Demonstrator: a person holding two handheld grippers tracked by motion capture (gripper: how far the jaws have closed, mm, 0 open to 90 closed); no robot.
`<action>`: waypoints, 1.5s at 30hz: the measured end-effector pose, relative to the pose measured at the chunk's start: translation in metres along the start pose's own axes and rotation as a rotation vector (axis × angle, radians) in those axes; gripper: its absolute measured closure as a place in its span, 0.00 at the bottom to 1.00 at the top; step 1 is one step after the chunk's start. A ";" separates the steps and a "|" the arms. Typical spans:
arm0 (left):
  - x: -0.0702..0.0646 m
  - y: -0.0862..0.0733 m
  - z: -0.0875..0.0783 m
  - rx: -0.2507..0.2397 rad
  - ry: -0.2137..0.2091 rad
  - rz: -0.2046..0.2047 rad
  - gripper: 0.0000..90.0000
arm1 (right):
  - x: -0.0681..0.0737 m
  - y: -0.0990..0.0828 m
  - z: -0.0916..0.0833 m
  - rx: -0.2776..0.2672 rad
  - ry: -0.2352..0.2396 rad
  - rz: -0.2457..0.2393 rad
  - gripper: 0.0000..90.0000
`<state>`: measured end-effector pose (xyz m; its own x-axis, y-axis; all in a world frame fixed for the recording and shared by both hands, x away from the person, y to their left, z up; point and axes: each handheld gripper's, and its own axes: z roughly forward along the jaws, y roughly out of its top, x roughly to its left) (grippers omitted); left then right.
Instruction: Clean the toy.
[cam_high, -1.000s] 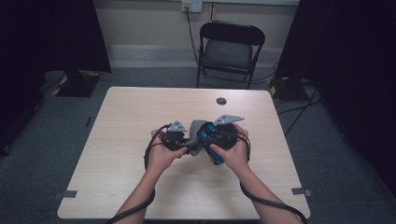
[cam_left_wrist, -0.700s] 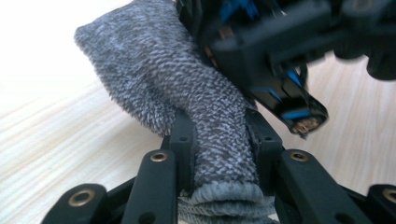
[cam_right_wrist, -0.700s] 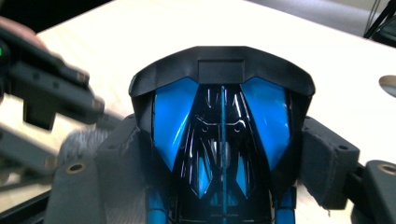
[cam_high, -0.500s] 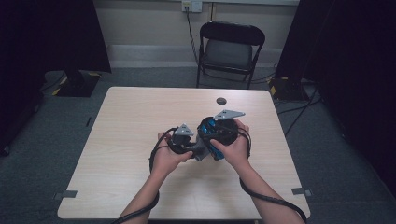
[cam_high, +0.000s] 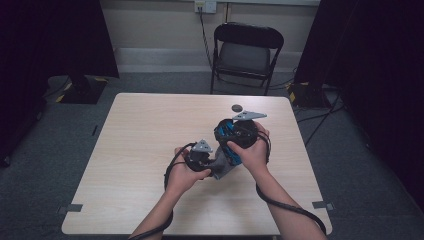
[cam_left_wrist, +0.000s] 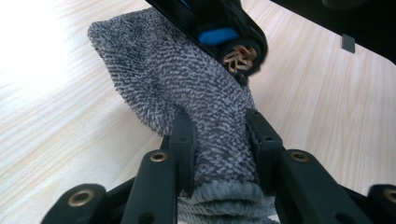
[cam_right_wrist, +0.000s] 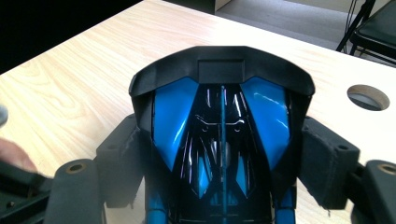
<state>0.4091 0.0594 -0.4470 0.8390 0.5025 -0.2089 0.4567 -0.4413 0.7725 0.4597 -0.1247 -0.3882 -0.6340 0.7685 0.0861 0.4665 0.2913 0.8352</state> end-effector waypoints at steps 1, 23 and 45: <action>-0.001 0.000 0.001 0.002 -0.005 0.002 0.76 | -0.001 0.001 0.000 0.001 -0.001 0.000 0.28; -0.001 -0.022 -0.007 0.034 -0.022 0.032 0.76 | -0.058 -0.013 -0.017 0.050 -0.092 0.062 0.28; 0.055 -0.045 -0.055 -0.018 0.196 -0.064 0.75 | -0.094 -0.068 -0.018 0.190 -0.131 0.090 0.28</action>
<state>0.4179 0.1478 -0.4604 0.7339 0.6649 -0.1385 0.5005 -0.3915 0.7721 0.4763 -0.2266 -0.4428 -0.5051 0.8599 0.0737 0.6327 0.3108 0.7092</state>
